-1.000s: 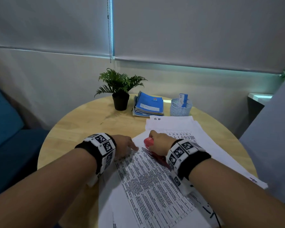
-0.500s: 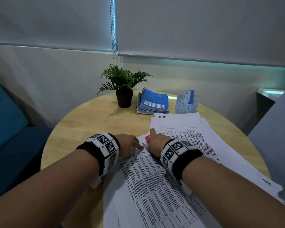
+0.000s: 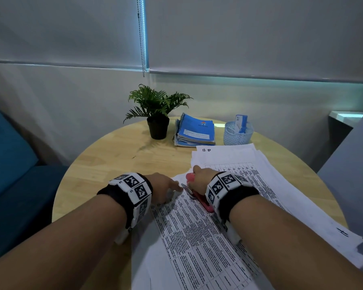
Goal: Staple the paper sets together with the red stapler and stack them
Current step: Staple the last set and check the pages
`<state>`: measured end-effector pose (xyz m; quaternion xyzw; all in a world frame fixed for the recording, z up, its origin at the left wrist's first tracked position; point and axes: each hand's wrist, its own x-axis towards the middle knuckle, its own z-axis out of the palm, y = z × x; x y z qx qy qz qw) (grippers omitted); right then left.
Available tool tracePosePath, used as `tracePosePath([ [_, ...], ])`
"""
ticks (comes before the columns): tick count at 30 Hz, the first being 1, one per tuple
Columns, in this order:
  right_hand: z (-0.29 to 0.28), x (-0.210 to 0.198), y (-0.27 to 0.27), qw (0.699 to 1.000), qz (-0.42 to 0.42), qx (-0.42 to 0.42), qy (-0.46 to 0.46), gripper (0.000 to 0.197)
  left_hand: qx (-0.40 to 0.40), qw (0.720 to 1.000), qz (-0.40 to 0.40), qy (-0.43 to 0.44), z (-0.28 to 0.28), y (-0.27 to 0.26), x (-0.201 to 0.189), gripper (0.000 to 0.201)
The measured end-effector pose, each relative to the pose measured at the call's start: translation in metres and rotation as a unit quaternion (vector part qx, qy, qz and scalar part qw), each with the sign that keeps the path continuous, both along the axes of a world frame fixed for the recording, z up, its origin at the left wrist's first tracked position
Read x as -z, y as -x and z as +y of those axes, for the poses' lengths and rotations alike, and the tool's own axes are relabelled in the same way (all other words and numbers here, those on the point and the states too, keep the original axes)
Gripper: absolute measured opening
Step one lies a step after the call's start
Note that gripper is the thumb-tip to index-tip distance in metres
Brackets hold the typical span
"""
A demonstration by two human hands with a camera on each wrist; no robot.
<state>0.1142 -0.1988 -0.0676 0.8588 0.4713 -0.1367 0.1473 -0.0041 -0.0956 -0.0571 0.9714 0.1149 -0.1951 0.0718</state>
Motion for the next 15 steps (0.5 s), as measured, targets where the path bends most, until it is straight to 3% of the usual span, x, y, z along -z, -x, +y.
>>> tracePosePath([
  [10,0.006,0.003,-0.007,0.999,-0.035,0.000,0.041,0.030,0.004,1.000,-0.003,0.004,-0.003,0.000,-0.003,0.049],
  [15,-0.005,-0.002,-0.006,1.000,0.000,0.002,0.031,0.037,0.020,1.000,0.005,0.003,0.000,-0.001,-0.004,0.050],
])
